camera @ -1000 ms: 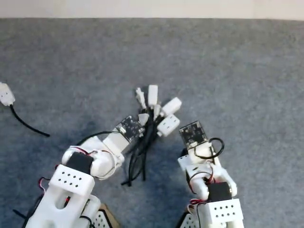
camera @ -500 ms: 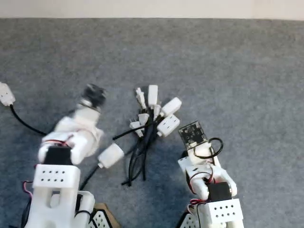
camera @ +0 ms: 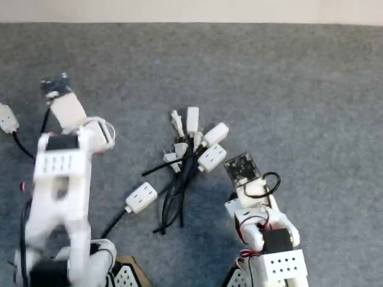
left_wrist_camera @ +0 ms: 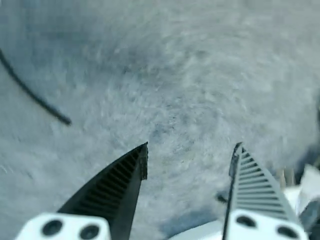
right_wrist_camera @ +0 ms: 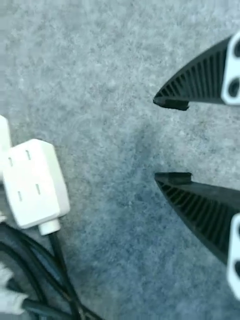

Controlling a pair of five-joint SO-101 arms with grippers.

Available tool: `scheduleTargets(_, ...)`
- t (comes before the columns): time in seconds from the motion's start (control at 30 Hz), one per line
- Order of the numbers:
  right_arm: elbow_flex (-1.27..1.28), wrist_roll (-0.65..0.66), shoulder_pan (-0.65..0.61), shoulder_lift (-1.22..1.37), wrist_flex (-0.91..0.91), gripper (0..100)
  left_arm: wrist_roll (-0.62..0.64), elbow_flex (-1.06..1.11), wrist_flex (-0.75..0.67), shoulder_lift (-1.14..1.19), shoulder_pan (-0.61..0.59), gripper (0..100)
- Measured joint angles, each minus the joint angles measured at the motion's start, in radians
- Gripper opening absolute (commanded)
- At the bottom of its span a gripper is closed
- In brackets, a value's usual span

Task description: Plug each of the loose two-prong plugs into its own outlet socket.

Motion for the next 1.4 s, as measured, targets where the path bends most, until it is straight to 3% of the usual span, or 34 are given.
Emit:
scheduleTargets(0.13, -0.173, -0.020, -0.008, 0.193, 0.000, 19.9, 0.201, -0.152, 0.000, 0.259, 0.003, 27)
scheduleTargets(0.23, -0.354, -0.084, -0.081, 0.428, 0.000, 19.9, 0.279, -0.239, 0.000, 0.397, 0.002, 28)
scheduleTargets(0.47, -0.727, -0.104, -0.376, 1.002, -0.095, 19.9, 0.304, -0.276, 0.000, 0.502, -0.069, 28)
scheduleTargets(0.7, -0.898, -0.104, -0.546, 1.427, -0.278, 19.9, 0.305, -0.278, 0.000, 0.508, -0.127, 28)
scheduleTargets(0.9, -0.970, -0.106, -0.545, 1.594, -0.331, 19.3, 0.305, -0.278, 0.000, 0.508, -0.129, 28)
scheduleTargets(1.07, -0.973, -0.107, -0.496, 1.596, -0.336, 0.0, 0.305, -0.278, 0.000, 0.508, -0.129, 28)
scheduleTargets(1.4, -0.996, -0.107, -0.354, 1.606, -0.336, 0.5, 0.305, -0.278, 0.000, 0.508, -0.129, 28)
